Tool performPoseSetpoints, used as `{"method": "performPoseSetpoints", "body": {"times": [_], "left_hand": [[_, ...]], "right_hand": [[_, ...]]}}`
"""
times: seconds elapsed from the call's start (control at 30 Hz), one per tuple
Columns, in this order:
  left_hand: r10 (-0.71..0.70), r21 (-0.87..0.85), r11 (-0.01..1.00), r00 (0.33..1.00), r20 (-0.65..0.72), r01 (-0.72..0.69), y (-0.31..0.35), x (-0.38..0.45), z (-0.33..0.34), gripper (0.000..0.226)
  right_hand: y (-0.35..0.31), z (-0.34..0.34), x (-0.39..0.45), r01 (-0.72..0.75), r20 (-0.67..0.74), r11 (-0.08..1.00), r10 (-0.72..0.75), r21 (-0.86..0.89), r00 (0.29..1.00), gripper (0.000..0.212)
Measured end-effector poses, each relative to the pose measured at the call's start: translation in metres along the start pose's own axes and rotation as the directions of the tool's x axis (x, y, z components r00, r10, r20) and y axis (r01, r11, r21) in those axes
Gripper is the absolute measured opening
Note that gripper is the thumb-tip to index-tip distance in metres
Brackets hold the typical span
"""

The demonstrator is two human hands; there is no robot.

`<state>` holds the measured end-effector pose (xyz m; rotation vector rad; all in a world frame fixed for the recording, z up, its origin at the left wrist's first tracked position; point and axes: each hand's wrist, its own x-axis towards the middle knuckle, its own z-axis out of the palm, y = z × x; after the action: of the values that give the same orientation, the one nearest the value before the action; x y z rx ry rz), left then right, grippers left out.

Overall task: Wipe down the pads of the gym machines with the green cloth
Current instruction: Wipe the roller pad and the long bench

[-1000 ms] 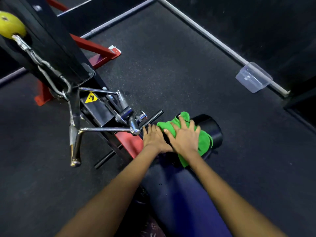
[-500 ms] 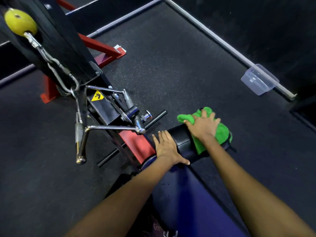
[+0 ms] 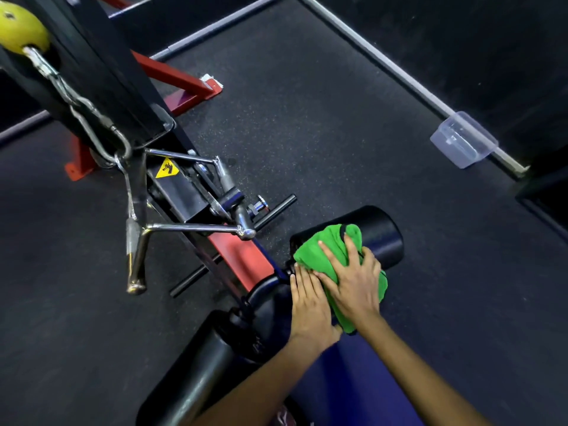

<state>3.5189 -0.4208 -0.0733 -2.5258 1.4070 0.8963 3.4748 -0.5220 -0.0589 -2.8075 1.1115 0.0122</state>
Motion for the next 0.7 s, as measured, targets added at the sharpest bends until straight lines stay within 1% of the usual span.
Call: {"method": "performPoseSetpoints", "body": {"times": [0.07, 0.1, 0.13, 0.17, 0.2, 0.23, 0.27, 0.3, 0.33, 0.37, 0.43, 0.47, 0.5, 0.53, 0.57, 0.6, 0.63, 0.67, 0.7], "left_hand": [[-0.042, 0.045, 0.998, 0.998, 0.053, 0.039, 0.001, -0.004, -0.010, 0.137], [-0.064, 0.080, 0.995, 0.995, 0.077, 0.058, 0.002, -0.006, -0.016, 0.135], [-0.063, 0.112, 0.992, 0.996, 0.066, 0.055, 0.001, -0.005, -0.014, 0.131], [-0.035, 0.117, 0.993, 0.999, 0.026, 0.032, 0.001, -0.006, -0.011, 0.129], [-0.019, 0.109, 0.994, 0.999, -0.029, 0.022, -0.001, -0.005, -0.010, 0.132], [-0.019, 0.118, 0.993, 0.999, -0.051, 0.025, -0.002, -0.005, -0.010, 0.139], [-0.022, 0.097, 0.995, 0.999, -0.038, 0.025, -0.002, -0.005, -0.010, 0.146], [-0.029, 0.055, 0.998, 1.000, 0.011, 0.028, -0.003, -0.007, -0.012, 0.152], [-0.030, 0.029, 0.999, 1.000, 0.003, 0.030, -0.003, -0.006, -0.013, 0.154], [-0.023, 0.024, 0.999, 1.000, -0.008, 0.023, -0.005, -0.007, -0.013, 0.154], [0.020, 0.060, 0.998, 0.999, -0.032, -0.018, -0.008, -0.009, -0.019, 0.148], [0.035, 0.050, 0.998, 0.999, -0.037, -0.033, -0.008, -0.010, -0.019, 0.142], [0.032, 0.040, 0.999, 0.998, -0.049, -0.030, -0.010, -0.011, -0.021, 0.138], [0.022, 0.037, 0.999, 0.996, -0.082, -0.019, -0.012, -0.011, -0.022, 0.138], [0.012, 0.030, 1.000, 0.995, -0.096, -0.009, -0.013, -0.010, -0.023, 0.142], [0.007, -0.003, 1.000, 0.998, -0.061, -0.008, -0.016, -0.010, -0.024, 0.143], [0.030, -0.003, 1.000, 0.996, -0.082, -0.030, -0.019, -0.008, -0.026, 0.138], [0.053, 0.001, 0.999, 0.989, -0.136, -0.053, -0.022, -0.003, -0.026, 0.129], [0.053, 0.010, 0.999, 0.985, -0.166, -0.052, -0.025, 0.003, -0.028, 0.120]], "right_hand": [[-0.016, -0.006, 0.024, -0.049, 0.004, 0.999, 0.050, -0.010, 0.999, 0.058], [-0.024, -0.011, 0.036, -0.055, 0.040, 0.998, 0.056, -0.025, 0.998, 0.057], [-0.030, -0.016, 0.049, -0.042, 0.107, 0.998, 0.047, -0.051, 0.993, 0.056], [-0.032, -0.018, 0.059, 0.000, 0.170, 0.997, 0.013, -0.073, 0.985, 0.055], [-0.031, -0.019, 0.068, 0.054, 0.213, 0.996, -0.037, -0.075, 0.976, 0.054], [-0.025, -0.020, 0.074, 0.101, 0.241, 0.992, -0.082, -0.070, 0.967, 0.054], [-0.015, -0.022, 0.080, 0.114, 0.268, 0.991, -0.093, -0.066, 0.959, 0.055], [0.000, -0.022, 0.084, 0.088, 0.270, 0.994, -0.065, -0.071, 0.961, 0.055], [0.020, -0.022, 0.088, 0.013, 0.250, 0.996, 0.011, -0.094, 0.968, 0.056], [0.040, -0.022, 0.091, -0.097, 0.220, 0.989, 0.119, -0.108, 0.968, 0.058], [0.074, -0.023, 0.094, -0.309, 0.183, 0.950, 0.313, -0.049, 0.932, 0.060], [0.083, -0.025, 0.096, -0.369, 0.182, 0.929, 0.366, -0.018, 0.913, 0.061], [0.081, -0.026, 0.096, -0.388, 0.179, 0.921, 0.385, -0.021, 0.905, 0.061], [0.072, -0.025, 0.096, -0.380, 0.166, 0.923, 0.383, -0.050, 0.909, 0.059], [0.057, -0.025, 0.093, -0.342, 0.147, 0.936, 0.351, -0.086, 0.925, 0.058], [0.037, -0.024, 0.088, -0.288, 0.141, 0.953, 0.300, -0.098, 0.944, 0.056], [0.016, -0.022, 0.081, -0.231, 0.148, 0.970, 0.240, -0.081, 0.959, 0.055], [-0.002, -0.019, 0.071, -0.181, 0.156, 0.982, 0.187, -0.055, 0.970, 0.053], [-0.018, -0.015, 0.062, -0.149, 0.157, 0.989, 0.149, -0.017, 0.976, 0.051]]}}
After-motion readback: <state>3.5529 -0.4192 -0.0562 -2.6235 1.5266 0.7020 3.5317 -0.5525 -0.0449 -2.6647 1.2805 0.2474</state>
